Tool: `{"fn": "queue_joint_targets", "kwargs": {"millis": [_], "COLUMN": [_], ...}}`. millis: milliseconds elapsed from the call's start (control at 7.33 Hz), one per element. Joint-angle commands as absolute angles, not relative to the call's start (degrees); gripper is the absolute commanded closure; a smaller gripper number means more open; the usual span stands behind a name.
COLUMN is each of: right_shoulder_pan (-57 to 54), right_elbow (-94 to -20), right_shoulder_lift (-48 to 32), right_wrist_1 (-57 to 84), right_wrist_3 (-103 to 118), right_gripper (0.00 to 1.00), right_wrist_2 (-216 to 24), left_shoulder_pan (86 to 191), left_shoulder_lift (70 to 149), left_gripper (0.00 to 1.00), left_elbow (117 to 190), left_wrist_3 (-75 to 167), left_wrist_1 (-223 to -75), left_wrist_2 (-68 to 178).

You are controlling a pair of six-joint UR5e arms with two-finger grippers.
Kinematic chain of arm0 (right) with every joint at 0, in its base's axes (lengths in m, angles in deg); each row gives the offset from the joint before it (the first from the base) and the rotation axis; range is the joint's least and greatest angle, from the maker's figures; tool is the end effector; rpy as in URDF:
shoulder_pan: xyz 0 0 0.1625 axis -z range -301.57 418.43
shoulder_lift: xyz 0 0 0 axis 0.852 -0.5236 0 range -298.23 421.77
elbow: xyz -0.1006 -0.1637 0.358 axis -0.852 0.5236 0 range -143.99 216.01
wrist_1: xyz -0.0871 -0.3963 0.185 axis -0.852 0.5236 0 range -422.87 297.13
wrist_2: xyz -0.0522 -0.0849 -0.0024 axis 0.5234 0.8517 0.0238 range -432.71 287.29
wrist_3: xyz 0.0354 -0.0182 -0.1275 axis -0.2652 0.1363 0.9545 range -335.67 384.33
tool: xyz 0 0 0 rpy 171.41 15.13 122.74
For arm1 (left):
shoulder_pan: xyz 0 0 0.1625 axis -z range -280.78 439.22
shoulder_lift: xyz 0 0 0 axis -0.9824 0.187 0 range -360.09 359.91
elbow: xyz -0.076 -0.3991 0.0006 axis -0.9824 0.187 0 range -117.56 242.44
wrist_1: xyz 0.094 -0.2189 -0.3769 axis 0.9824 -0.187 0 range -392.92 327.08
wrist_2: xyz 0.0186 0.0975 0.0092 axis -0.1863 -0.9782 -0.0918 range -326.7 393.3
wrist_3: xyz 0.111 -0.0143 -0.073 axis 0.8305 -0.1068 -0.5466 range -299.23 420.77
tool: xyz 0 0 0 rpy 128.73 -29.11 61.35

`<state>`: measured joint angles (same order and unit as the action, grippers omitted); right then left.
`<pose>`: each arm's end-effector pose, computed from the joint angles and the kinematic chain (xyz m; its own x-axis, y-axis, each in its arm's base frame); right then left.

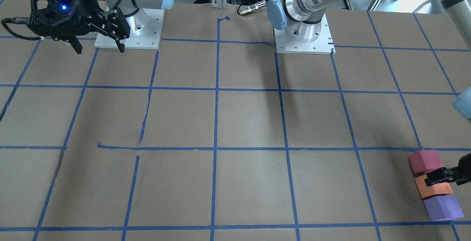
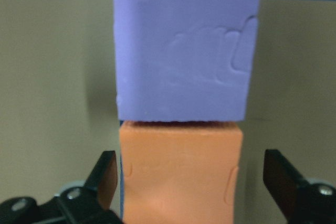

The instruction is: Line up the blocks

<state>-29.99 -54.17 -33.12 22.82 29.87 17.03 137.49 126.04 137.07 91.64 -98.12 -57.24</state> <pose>0.1203 -0.4936 0.4694 -0.9976 -0.0689 -0.0039 -0.0689 0.9976 -0.0075 0.2801 -0.7041 0.2136 -0.9989 -0.0166 -0.0442 -0.0141 0.9984 -0.0556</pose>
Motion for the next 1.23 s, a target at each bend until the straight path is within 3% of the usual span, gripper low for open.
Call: {"fn": "queue_joint_targets", "kwargs": {"millis": [0, 545, 1091], "right_shoulder_pan": [-30.0, -30.0, -30.0], "right_elbow": [-54.2, -54.1, -54.1], "right_shoulder_lift": [-33.1, -33.1, -33.1], "right_wrist_1": [22.8, 22.7, 22.7], "right_wrist_3": [29.9, 30.0, 30.0], "right_gripper": [0.00, 0.00, 0.00], "right_wrist_2": [17.0, 17.1, 17.3], "left_shoulder_pan": [140.8, 158.4, 175.0], "left_shoulder_lift": [115.3, 101.3, 97.6], "left_gripper": [0.00, 0.00, 0.00], "left_elbow": [137.4, 137.0, 138.3], "left_wrist_3": [91.6, 88.7, 54.3], "left_wrist_1": [-106.3, -125.3, -117.6], "left_wrist_2": [-57.7, -55.6, -54.0]}}
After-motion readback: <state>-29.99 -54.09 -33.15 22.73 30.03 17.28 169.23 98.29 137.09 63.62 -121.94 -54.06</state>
